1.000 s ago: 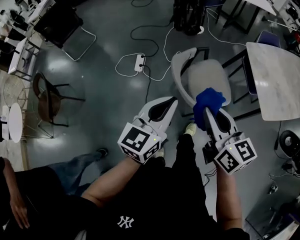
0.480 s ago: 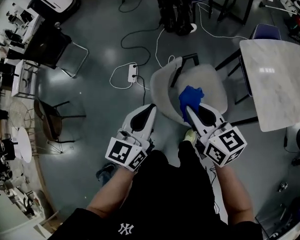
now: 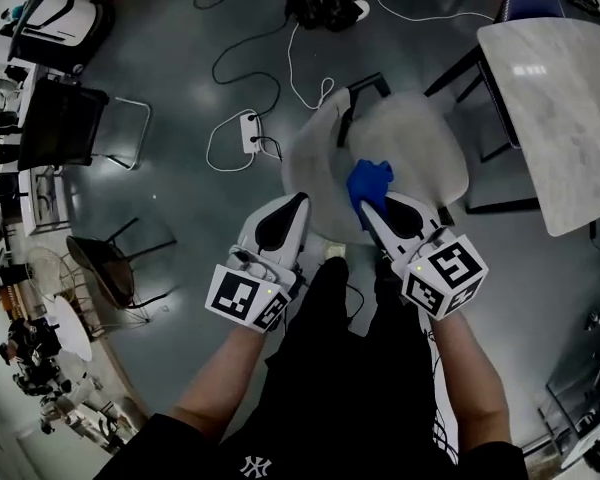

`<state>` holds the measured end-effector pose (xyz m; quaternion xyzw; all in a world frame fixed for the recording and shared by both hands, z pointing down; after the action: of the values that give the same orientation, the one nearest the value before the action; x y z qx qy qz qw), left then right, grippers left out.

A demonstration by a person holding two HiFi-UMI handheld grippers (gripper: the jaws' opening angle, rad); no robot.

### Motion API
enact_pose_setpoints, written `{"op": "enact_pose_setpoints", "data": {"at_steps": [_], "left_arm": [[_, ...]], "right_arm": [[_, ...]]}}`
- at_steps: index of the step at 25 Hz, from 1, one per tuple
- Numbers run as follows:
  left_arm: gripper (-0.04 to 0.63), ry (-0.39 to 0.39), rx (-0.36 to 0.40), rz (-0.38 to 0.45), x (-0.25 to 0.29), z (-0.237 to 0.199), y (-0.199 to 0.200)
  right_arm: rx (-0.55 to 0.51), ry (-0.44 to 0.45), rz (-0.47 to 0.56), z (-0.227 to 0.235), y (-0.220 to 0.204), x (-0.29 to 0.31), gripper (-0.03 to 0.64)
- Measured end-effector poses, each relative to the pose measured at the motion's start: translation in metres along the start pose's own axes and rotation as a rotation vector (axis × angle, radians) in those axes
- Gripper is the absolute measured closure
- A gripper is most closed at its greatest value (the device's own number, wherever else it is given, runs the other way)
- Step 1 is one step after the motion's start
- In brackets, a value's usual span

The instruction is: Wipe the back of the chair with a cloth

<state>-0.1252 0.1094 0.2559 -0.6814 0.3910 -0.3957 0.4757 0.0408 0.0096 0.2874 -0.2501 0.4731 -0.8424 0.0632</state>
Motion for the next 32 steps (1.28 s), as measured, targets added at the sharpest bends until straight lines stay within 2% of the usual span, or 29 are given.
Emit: {"op": "enact_pose_setpoints", "data": {"at_steps": [4, 9, 15, 25, 32], "left_arm": [[0.588, -0.062, 0.022, -0.027, 0.01, -0.035, -0.022], [0.588, -0.092, 0.087, -0.038, 0.027, -0.068, -0.042], [0.588, -0.09, 0.134, -0.026, 0.04, -0.107, -0.051], [0.588, -0.078, 0.135, -0.052, 0.052, -0.157, -0.071], [0.588, -0.094, 0.116, -0.092, 0.056, -0.174, -0.093]], "right_arm": [[0.022, -0.05, -0.011, 0.006, -0.038, 0.032, 0.557], [0.008, -0.046, -0.034, 0.022, -0.078, 0.086, 0.557], [-0.022, -0.048, -0.05, 0.046, -0.098, 0.144, 0.557], [0.007, -0.01, -0.105, 0.09, -0.14, 0.234, 0.557], [0.039, -0.064, -0.149, 0.116, -0.162, 0.283, 0.557]]}}
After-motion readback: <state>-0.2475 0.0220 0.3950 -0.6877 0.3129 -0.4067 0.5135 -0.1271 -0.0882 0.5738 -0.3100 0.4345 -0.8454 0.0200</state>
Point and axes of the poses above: the fingertips, and each gripper's own axes: x forward along the fingers, z to its right, y out of its top, the point moved 8 cm from there along -x, backward along the fingers, and after that the axes turned 12 degrees about -y, right-handed, at the moved point
